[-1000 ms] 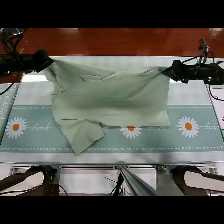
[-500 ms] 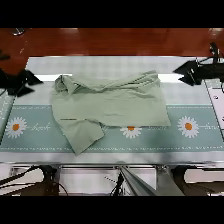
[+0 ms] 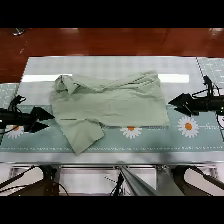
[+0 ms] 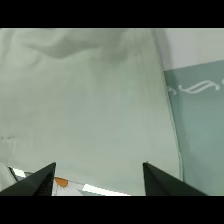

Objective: Fold the shirts.

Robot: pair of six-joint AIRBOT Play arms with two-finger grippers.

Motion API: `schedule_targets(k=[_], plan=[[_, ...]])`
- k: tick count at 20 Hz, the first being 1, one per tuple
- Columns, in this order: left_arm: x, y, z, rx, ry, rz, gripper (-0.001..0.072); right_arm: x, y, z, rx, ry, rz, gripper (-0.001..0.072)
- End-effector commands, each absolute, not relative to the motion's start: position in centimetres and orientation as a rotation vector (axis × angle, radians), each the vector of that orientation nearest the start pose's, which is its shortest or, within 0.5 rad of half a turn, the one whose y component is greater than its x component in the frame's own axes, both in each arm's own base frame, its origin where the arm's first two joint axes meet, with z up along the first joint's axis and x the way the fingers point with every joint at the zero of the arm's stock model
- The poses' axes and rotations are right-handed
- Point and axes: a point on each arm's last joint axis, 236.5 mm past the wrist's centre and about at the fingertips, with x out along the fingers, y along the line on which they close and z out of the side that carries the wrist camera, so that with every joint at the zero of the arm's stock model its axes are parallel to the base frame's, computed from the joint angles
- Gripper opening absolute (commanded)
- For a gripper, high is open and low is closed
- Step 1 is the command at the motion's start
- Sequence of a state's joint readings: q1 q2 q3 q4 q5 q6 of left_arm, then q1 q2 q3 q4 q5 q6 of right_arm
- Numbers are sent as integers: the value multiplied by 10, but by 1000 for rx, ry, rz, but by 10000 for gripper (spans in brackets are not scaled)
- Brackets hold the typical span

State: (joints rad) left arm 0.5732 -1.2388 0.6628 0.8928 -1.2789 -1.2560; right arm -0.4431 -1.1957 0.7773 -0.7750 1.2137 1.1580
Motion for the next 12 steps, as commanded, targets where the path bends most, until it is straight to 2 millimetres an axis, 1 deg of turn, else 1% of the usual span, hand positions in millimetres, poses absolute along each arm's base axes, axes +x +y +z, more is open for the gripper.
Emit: schedule_targets(k=[1,4,6,7,8,9,10,11,12], plan=[[279,-14,-86,-1017,1340,-132,703,311,35,-19,811,1205,297,616],[300,-43,-81,-1062,1285,-259,701,312,38,-16,834,1201,305,616],[304,-56,-88,-1057,1298,-279,698,315,34,-17,832,1192,289,616],[304,-59,-91,-1051,1311,-284,621,321,18,-18,805,1164,237,616],[304,-60,-91,-1053,1316,-288,276,327,-4,-18,803,1137,165,616],[304,-59,-89,-1055,1314,-298,38,330,-27,-16,830,1111,88,616],[305,-58,-84,-1057,1309,-312,23,328,-41,-16,850,1102,46,616],[307,-56,-80,-1061,1304,-323,23,316,-49,-23,854,1139,20,616],[309,-54,-75,-1064,1297,-332,23,299,-49,-33,843,1216,6,616]])
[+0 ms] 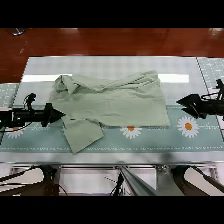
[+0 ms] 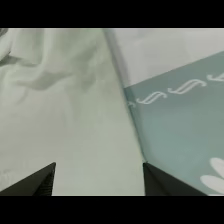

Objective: Fold the shirts.

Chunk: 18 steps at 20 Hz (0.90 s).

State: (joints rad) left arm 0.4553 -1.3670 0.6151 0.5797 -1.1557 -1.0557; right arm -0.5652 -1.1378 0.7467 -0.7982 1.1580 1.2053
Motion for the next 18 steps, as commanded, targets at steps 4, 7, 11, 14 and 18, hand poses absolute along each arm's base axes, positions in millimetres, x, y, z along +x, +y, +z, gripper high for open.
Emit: schedule_targets(k=[4,7,11,14,18], plan=[[314,-51,-71,-1057,1284,-338,23,251,-9,-71,832,1441,80,616],[314,-52,-71,-1056,1287,-340,23,252,15,-86,812,1504,139,616],[313,-59,-71,-1042,1300,-357,23,268,34,-101,822,1521,169,616],[311,-67,-71,-1026,1313,-375,23,294,46,-102,835,1468,177,615],[322,-73,-63,-1033,1283,-394,23,318,70,-89,779,1428,261,30]])
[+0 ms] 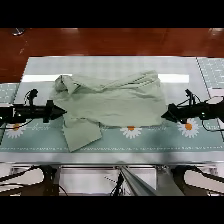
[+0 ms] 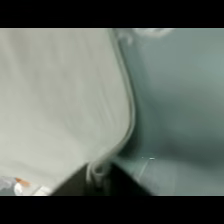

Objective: Fold the shirts.

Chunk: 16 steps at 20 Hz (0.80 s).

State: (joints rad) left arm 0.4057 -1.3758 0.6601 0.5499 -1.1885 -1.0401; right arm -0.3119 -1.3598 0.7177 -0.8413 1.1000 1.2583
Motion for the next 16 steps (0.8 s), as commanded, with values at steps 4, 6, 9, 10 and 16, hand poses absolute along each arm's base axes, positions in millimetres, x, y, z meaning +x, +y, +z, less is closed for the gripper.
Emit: schedule_targets(k=[4,6,9,10,16], plan=[[376,-71,36,-1045,1072,-569,22,373,74,4,681,1313,416,30],[410,-62,119,-960,897,-610,22,417,67,89,604,1142,451,29],[426,-51,275,-698,573,-656,21,453,59,246,442,795,482,30],[420,-49,325,-619,466,-651,22,450,60,294,392,694,492,30],[315,-17,512,-174,50,-269,21,337,75,429,149,386,462,30]])
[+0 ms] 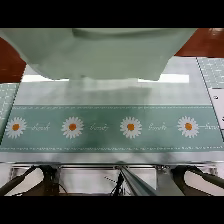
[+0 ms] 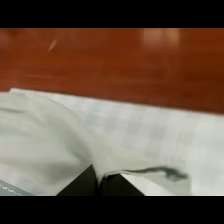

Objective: Fold the shirts.

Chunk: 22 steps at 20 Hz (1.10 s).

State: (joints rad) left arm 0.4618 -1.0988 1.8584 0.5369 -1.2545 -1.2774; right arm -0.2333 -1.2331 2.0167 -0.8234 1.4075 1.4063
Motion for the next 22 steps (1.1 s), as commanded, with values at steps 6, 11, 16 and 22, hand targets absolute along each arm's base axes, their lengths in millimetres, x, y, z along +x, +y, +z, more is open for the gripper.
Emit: schedule_targets(k=[6,11,16,22], plan=[[193,-5,532,-31,-36,50,21,225,57,468,-13,235,249,30],[150,12,500,-8,60,30,21,188,58,453,-21,294,220,30],[212,9,411,50,356,22,22,225,54,389,66,491,248,30],[326,-13,277,49,601,25,22,309,40,243,229,745,258,30]])
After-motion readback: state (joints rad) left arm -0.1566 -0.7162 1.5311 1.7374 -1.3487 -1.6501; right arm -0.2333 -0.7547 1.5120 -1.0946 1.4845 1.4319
